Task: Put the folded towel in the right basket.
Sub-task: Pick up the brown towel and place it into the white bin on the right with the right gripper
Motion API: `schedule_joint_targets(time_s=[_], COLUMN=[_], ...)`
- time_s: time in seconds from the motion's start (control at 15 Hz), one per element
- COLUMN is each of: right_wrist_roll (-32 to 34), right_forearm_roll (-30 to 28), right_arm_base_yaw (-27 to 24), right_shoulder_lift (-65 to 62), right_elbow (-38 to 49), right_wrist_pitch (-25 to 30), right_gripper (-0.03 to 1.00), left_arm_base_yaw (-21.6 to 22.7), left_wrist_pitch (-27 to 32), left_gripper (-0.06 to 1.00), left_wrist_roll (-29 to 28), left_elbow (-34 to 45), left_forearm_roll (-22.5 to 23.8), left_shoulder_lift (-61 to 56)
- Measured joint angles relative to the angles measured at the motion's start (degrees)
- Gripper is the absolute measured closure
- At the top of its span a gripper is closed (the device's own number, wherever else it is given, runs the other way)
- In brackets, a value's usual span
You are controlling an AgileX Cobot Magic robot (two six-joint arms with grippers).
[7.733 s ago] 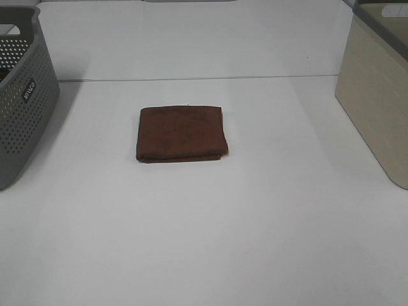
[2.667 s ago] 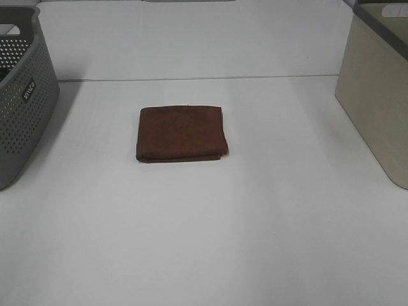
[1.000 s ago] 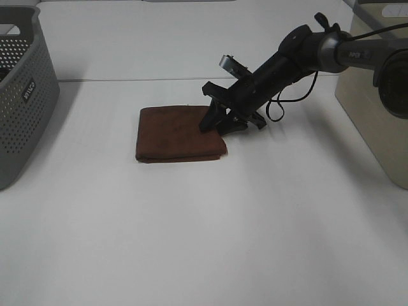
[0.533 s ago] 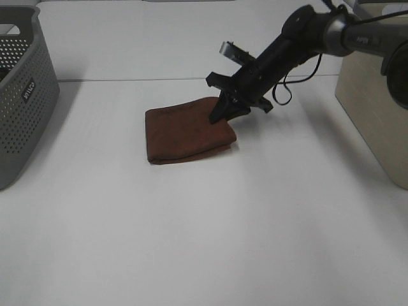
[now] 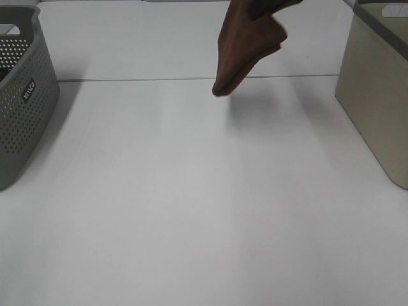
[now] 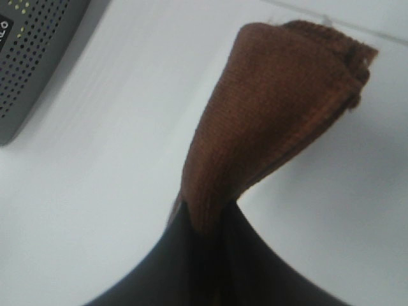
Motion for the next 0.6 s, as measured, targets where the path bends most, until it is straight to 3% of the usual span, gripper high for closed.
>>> schedule_joint_targets(time_s=[0.27,0.6], right_wrist_roll=[2.0,5.7], right_forearm_roll=[-7.8,-14.2], right_arm_base_yaw=[-9.8,-22.2], right_shoulder_lift=[-12.3,-15.1], right_elbow=[-0.1,0.2], right_wrist_pitch=[0.6,0.7], right_gripper=[0.89,0.89], left_arm_base_yaw=[0.0,0.0], left_wrist_pitch=[0.0,0.0], left_gripper=[-0.03,-0.03], left_wrist_roll=[0.0,0.0], left_elbow=[0.0,0.0], left_forearm_roll=[0.0,0.0], left_shoulder_lift=[0.0,0.0])
